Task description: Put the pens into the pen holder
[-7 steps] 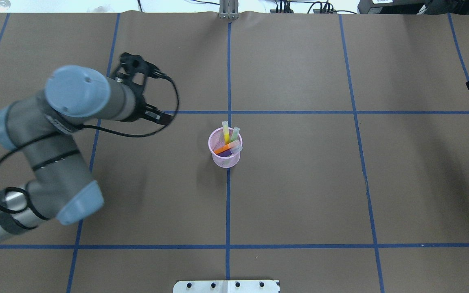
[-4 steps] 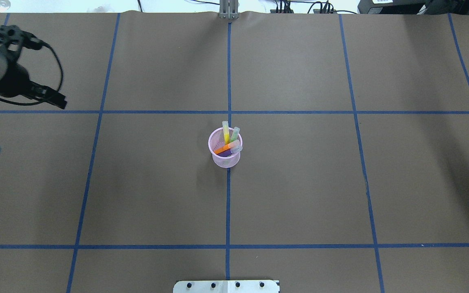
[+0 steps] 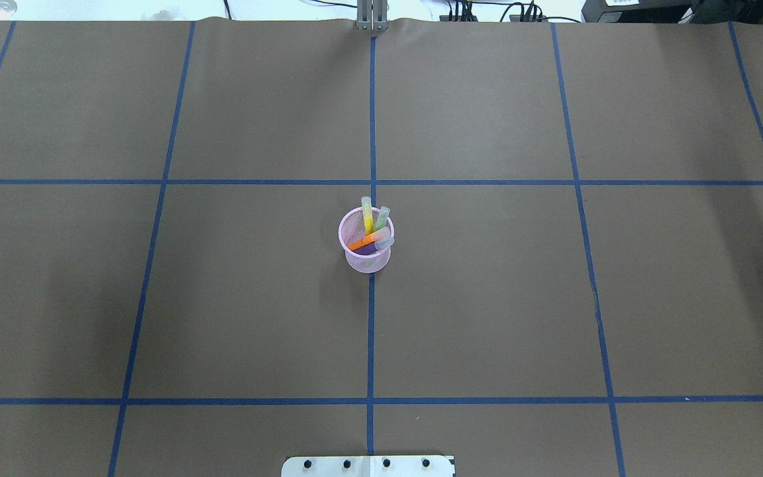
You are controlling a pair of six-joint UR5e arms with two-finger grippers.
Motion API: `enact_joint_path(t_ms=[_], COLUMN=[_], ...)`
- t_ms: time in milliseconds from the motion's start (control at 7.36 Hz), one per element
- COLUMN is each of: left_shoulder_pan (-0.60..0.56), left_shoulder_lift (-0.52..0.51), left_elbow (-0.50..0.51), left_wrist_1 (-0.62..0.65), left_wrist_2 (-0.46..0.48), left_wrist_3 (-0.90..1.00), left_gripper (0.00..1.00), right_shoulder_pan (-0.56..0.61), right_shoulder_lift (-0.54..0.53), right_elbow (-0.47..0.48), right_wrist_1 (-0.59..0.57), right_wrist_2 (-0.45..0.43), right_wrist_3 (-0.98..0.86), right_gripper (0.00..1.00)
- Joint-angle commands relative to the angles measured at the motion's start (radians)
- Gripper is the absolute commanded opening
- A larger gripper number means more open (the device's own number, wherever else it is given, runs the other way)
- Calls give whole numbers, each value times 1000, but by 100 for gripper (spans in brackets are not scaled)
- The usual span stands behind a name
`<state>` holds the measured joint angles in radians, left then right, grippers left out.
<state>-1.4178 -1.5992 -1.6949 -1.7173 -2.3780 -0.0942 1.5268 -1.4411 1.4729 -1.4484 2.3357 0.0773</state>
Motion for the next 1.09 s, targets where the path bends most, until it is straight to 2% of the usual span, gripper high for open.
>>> enact_joint_path(t_ms=[0,136,408,543,815,951], left_shoulder_pan=[-39,-42,-39,-38,-42,-49], left_shoulder_lift=[34,86,108,87,-20,-19], left_elbow=[24,-10,-23,1,11,12], left_wrist_1=[31,25,31,51,204,208], left_wrist_2=[23,87,88,82,86,85], left_wrist_3=[54,54,42,41,27,30], left_gripper=[100,100,100,100,100,100], right_shoulder_pan=[21,21,22,30,30,29], right_shoulder_lift=[-25,-33,-35,-47,-32,-51], right_elbow=[-14,-22,-11,27,130,179], right_wrist_1=[6,14,11,-3,-171,-200], right_wrist_2=[23,25,33,34,24,14], right_wrist_3=[-4,-10,-10,-10,-10,-4], right_gripper=[100,100,100,100,100,100])
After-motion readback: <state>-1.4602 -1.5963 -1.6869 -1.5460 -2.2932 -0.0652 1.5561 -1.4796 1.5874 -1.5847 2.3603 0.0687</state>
